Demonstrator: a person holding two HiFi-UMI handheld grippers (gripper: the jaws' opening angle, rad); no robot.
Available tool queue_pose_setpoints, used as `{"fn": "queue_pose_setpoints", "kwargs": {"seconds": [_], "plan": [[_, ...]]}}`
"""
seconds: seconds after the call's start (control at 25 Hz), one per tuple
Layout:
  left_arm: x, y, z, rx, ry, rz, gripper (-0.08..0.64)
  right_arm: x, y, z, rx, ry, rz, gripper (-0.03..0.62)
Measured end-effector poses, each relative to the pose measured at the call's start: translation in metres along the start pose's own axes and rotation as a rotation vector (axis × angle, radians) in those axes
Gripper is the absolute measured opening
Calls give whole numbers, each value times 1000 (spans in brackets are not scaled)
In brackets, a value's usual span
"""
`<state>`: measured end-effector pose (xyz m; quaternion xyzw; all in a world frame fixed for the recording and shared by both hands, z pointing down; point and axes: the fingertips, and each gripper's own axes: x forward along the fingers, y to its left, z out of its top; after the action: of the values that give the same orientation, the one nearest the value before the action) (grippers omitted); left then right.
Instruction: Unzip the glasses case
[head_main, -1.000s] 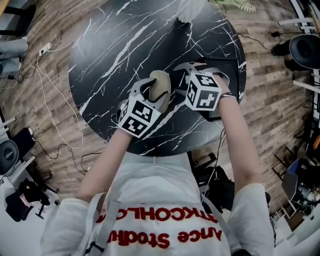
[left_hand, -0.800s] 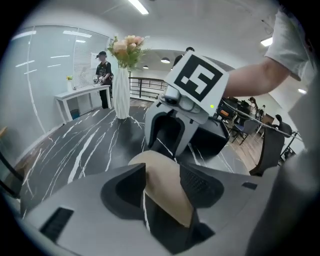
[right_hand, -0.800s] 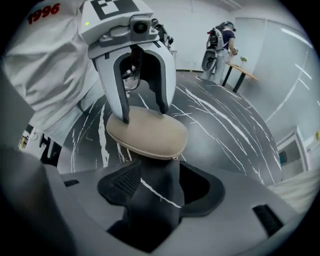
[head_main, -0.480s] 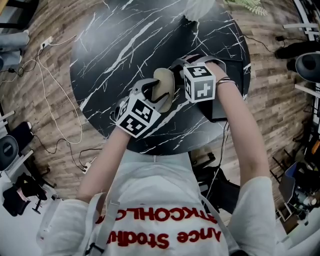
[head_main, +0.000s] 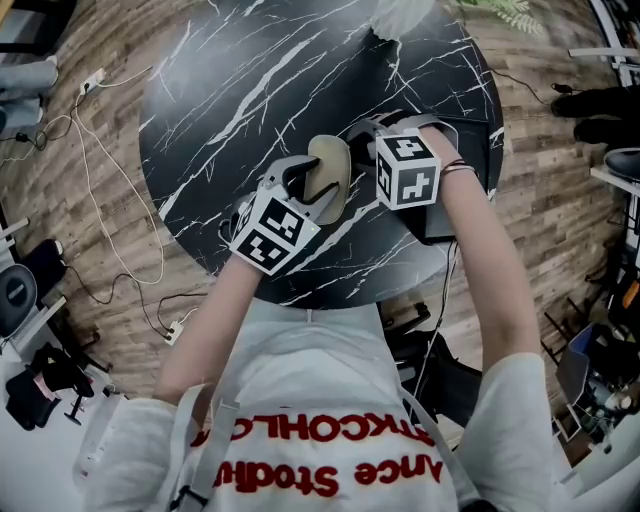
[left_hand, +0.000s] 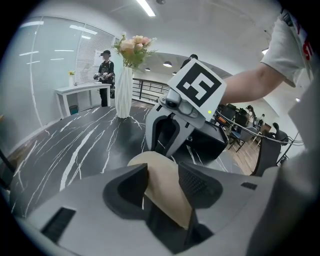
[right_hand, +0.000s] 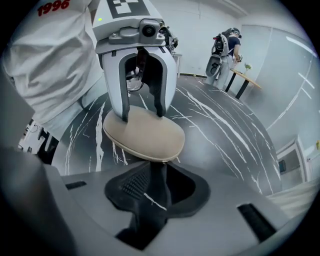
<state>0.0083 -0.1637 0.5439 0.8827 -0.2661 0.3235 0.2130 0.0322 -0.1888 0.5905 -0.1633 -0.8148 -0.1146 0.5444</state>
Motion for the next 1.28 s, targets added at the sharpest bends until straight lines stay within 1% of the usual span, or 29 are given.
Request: {"fn": "queue_pose_setpoints", "kwargs": {"seconds": [0.04,0.08,0.2,0.28,0.52,0.8,1.04,1.28], "plan": [[0,0,0,-1,-1,0,198,-1,-1,-1,-13,3,-12,78],[-1,-1,1,-1,-3,0,198,-2,-1,-1,-23,4,-24,34],[-2,-2,2,0,-5,-1,196,-4,0,0,-13,2,-52,38],[-3,-3,2,1,-2,-3,196,-4,-1,0,-3,4,-64,55],[-2,0,1,-8,-5,4,196,-4,0,1,-11,32,-92,34],[0,2,3,-16,-17,-5,190,-3,21,5,-25,56,-69,25],[1,2,2,-18,-16,-7,186,-1,35,10,69,49,-109,25],[0,1,2,-18,-15,-11,184,2,56,19,122,47,-124,25]]}}
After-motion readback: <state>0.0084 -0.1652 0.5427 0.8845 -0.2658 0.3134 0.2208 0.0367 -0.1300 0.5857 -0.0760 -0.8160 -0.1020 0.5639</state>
